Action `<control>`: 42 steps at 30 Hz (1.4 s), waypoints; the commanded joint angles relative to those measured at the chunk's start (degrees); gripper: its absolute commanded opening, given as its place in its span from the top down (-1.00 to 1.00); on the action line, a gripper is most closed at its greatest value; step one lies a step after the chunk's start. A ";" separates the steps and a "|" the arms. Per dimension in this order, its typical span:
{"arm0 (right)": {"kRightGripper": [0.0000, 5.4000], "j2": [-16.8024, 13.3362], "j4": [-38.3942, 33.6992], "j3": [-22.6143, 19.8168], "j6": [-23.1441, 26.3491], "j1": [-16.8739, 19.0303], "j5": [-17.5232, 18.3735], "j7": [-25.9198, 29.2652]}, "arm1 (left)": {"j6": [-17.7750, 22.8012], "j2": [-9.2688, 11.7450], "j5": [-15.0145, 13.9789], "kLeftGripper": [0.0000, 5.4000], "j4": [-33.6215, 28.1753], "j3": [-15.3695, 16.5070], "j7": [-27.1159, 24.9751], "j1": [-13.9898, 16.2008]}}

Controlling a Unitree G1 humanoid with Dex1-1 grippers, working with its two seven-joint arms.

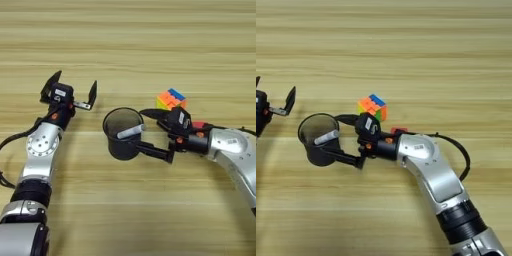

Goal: Move the objects on the table

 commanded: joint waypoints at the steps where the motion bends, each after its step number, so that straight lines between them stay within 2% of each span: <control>1: -0.34 0.51 0.81 0.44 -0.71 -1.43 -0.79 0.05 | -0.28 0.02 0.45 -1.00 -0.56 -0.23 0.19 0.35; 19: 0.53 1.40 0.94 -0.38 -0.99 -1.70 -0.30 0.60 | -0.36 0.14 0.45 -1.00 -0.66 -0.15 0.28 0.37; 21: 0.68 1.44 1.06 -0.35 -0.93 -1.90 -0.40 0.61 | -0.36 0.21 0.40 -1.00 -0.52 -0.10 0.21 0.27; 27: 0.72 1.43 1.45 -0.33 -0.73 -2.51 -0.58 0.57 | -0.42 0.30 0.37 -1.00 -0.31 -0.05 0.16 0.05; 30: 0.72 1.40 0.23 -1.69 -0.79 -3.35 0.42 0.30 | -0.48 0.32 0.36 -1.00 -0.09 -0.05 0.13 -0.13; 34: 0.72 0.51 -4.37 -5.58 0.80 -4.83 4.28 0.15 | -0.49 0.25 0.44 -1.00 0.17 -0.08 0.22 -0.40; 42: 0.72 -3.08 -12.87 -12.73 4.21 -6.37 11.15 -0.73 | -0.58 0.09 0.57 -1.00 0.71 -0.17 0.40 -0.86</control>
